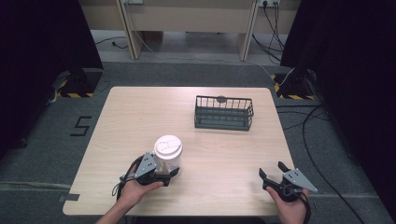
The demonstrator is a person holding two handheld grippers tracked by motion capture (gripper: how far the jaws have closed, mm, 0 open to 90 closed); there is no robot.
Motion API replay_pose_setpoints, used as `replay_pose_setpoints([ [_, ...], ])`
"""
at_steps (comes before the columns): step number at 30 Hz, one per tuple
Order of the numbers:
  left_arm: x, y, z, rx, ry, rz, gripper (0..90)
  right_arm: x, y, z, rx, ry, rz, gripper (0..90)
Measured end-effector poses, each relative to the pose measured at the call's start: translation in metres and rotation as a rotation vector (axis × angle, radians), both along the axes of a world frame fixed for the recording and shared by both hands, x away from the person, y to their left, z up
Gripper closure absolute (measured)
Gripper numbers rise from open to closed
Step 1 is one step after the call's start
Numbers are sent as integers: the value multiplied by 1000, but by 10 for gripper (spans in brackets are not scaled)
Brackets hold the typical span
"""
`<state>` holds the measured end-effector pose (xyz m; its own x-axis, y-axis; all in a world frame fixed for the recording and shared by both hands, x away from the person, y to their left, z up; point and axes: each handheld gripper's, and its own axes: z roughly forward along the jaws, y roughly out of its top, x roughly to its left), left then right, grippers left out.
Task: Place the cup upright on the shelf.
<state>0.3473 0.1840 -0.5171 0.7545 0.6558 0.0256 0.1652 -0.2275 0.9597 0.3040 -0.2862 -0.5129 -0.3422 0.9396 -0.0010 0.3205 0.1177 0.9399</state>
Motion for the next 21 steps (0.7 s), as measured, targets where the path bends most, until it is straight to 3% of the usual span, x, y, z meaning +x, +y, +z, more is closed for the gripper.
replay_pose_setpoints([
  [21,-2,-1,3,-29,3,6,174,1,0,0,3,4,4,197],
])
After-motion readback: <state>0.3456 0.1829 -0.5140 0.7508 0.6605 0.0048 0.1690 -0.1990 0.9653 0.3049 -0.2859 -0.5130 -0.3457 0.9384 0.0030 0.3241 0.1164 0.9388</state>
